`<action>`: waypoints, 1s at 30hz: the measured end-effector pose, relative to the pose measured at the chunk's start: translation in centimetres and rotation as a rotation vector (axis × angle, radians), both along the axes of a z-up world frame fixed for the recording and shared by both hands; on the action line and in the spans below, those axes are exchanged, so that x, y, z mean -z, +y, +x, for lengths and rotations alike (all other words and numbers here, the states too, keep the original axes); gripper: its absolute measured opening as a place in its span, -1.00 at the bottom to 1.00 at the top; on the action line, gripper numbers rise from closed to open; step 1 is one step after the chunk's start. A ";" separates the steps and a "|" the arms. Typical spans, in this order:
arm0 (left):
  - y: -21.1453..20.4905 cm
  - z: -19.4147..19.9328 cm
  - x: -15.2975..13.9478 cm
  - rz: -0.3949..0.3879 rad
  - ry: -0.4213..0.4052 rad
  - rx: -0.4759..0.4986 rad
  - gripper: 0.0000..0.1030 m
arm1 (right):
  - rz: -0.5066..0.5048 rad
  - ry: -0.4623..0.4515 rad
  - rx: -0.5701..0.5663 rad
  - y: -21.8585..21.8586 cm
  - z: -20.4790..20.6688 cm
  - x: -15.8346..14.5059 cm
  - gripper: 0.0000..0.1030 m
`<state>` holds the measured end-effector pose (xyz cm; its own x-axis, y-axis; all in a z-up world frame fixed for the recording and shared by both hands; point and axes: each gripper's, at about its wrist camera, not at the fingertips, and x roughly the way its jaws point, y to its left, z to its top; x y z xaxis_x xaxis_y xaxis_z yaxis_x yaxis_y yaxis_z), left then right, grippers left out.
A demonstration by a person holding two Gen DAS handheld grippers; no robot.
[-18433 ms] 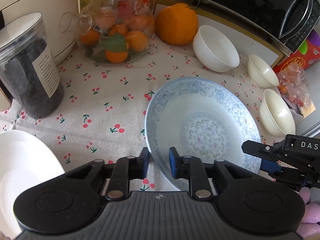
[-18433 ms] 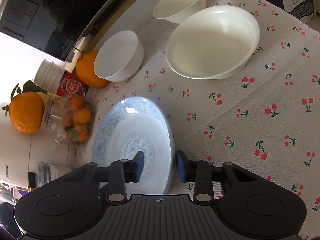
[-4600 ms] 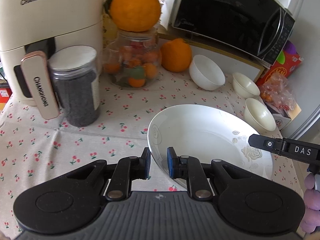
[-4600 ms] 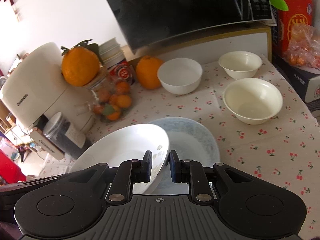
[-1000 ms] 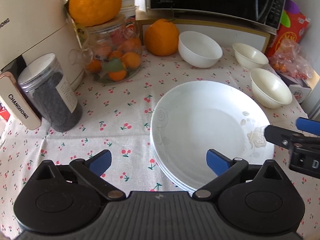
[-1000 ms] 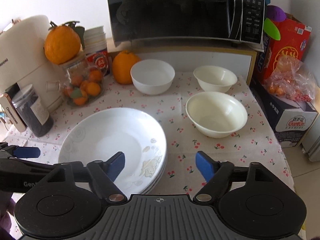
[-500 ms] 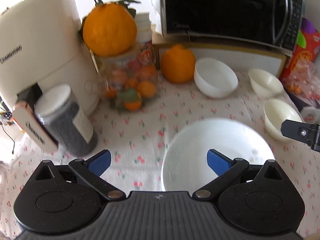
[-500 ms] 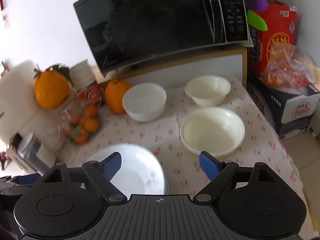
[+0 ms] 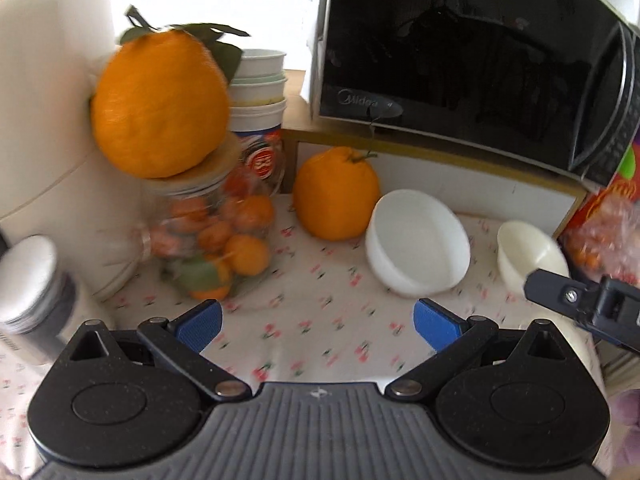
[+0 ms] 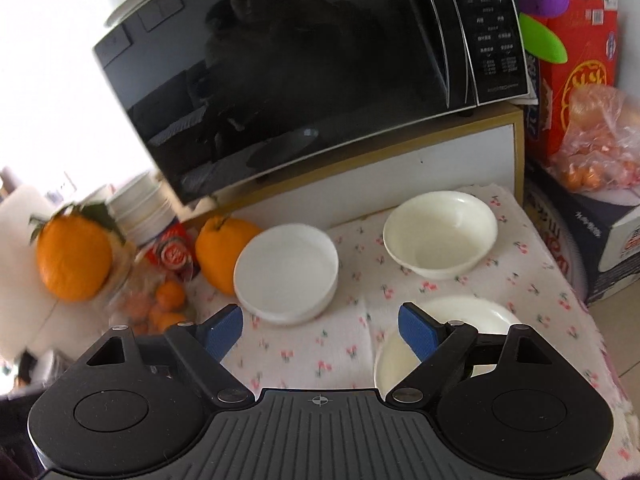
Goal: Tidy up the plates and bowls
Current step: 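Move the open left gripper to the white bowl beside the orange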
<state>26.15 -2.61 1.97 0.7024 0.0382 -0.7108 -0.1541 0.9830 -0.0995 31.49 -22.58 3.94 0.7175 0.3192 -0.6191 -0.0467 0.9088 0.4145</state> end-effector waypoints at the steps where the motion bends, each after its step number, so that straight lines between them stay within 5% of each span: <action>1: 0.1 0.4 0.3 -0.025 -0.002 0.000 0.99 | 0.023 0.003 0.001 -0.1 0.5 0.2 0.69; 7: 0.8 2.6 2.1 -0.140 -0.027 -0.018 0.88 | 0.089 0.028 -0.029 -0.6 3.1 2.3 0.69; 15: -0.1 4.9 3.2 -0.175 -0.058 -0.016 0.82 | 0.110 0.037 -0.013 0.2 5.9 3.7 0.66; 19: -0.8 5.8 3.7 -0.159 -0.059 -0.019 0.62 | 0.125 0.048 0.010 0.4 6.8 4.4 0.49; 24: -0.9 6.5 4.4 -0.168 -0.050 -0.018 0.12 | 0.122 0.067 0.031 1.1 7.7 5.3 0.19; 30: -0.9 6.8 4.9 -0.207 -0.062 -0.001 -0.12 | 0.098 0.088 0.045 1.9 8.4 6.6 -0.19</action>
